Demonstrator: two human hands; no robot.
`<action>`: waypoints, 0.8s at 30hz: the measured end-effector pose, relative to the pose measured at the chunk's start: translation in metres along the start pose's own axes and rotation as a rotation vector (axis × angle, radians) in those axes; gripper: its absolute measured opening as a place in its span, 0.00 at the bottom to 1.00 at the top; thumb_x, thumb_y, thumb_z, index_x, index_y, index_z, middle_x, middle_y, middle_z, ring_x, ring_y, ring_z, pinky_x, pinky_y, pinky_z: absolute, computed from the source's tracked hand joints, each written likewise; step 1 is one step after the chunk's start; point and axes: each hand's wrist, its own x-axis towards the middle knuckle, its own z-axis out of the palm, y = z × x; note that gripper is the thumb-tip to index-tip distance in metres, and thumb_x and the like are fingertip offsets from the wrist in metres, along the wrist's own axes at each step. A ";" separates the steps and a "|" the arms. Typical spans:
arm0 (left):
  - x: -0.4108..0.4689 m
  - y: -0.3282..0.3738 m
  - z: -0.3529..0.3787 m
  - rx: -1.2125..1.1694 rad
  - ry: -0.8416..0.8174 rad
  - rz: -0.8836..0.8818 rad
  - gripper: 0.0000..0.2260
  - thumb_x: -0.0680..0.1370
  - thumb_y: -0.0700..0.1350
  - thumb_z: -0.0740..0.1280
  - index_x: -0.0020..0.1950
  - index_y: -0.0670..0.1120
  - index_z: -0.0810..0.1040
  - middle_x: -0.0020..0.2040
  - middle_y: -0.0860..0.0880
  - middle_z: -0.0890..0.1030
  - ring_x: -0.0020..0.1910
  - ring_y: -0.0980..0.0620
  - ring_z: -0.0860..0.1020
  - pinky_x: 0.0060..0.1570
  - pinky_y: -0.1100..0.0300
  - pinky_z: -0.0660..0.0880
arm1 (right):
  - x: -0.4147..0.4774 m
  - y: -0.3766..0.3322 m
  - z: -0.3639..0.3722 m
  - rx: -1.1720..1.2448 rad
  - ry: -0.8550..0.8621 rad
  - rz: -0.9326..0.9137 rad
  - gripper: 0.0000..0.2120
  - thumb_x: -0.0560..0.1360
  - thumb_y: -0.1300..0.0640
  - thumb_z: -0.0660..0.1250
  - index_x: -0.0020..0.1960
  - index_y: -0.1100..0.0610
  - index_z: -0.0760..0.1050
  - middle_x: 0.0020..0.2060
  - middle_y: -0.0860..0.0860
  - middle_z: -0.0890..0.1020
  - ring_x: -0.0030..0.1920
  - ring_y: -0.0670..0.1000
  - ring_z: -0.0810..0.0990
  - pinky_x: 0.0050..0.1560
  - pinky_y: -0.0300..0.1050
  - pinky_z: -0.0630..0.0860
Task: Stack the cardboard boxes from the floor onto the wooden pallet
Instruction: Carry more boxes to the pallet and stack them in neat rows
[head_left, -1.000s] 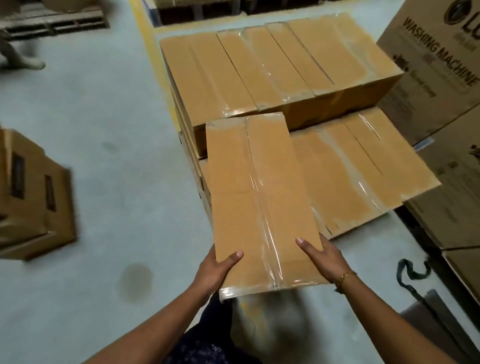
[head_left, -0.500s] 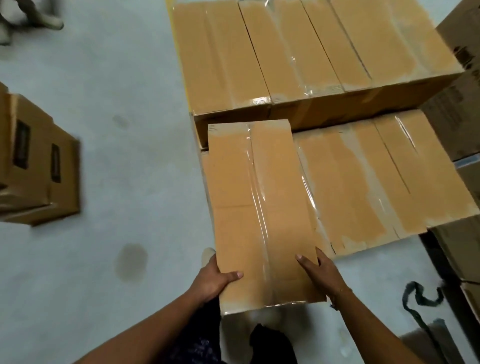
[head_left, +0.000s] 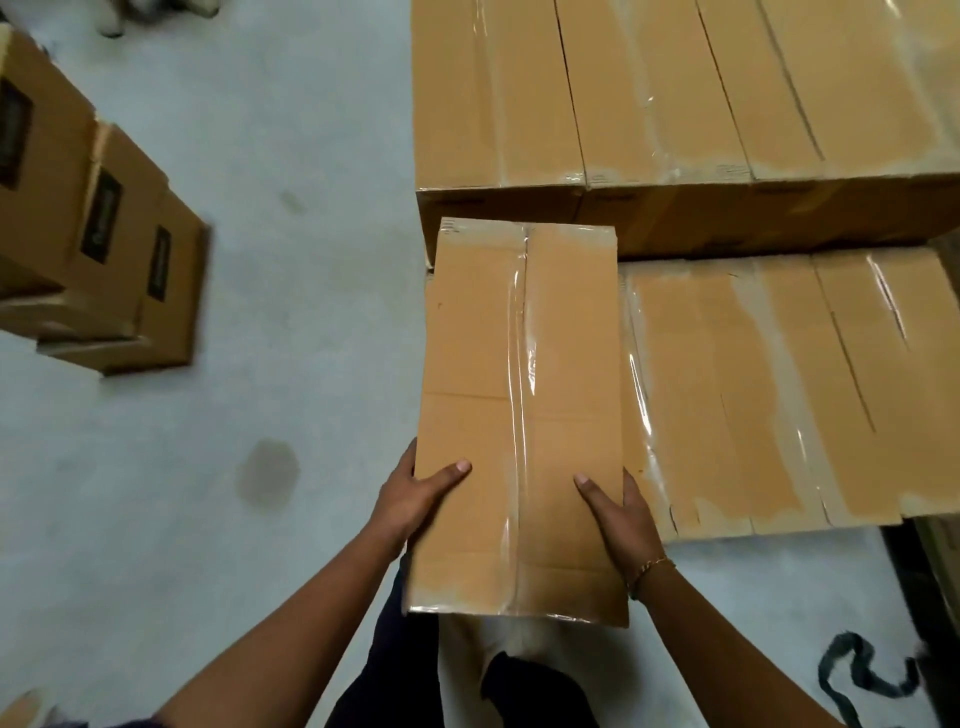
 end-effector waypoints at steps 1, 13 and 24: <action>0.001 0.000 0.002 0.010 0.012 0.012 0.35 0.71 0.65 0.76 0.75 0.58 0.69 0.63 0.54 0.81 0.59 0.51 0.81 0.55 0.54 0.77 | 0.003 0.000 0.002 0.006 0.016 0.002 0.56 0.62 0.21 0.70 0.81 0.48 0.60 0.76 0.52 0.71 0.74 0.59 0.70 0.73 0.63 0.69; 0.009 0.015 0.007 -0.021 0.078 0.049 0.34 0.75 0.61 0.74 0.78 0.55 0.68 0.66 0.52 0.79 0.61 0.47 0.79 0.62 0.48 0.76 | 0.032 -0.033 -0.006 -0.034 0.039 -0.061 0.41 0.75 0.36 0.71 0.82 0.48 0.60 0.78 0.50 0.68 0.76 0.58 0.67 0.74 0.59 0.68; 0.020 0.016 0.010 0.005 0.065 0.013 0.38 0.71 0.67 0.73 0.77 0.57 0.65 0.63 0.55 0.79 0.58 0.51 0.79 0.59 0.51 0.76 | 0.047 -0.032 -0.002 -0.065 0.022 -0.058 0.43 0.75 0.36 0.71 0.83 0.49 0.58 0.79 0.51 0.67 0.77 0.57 0.66 0.74 0.57 0.67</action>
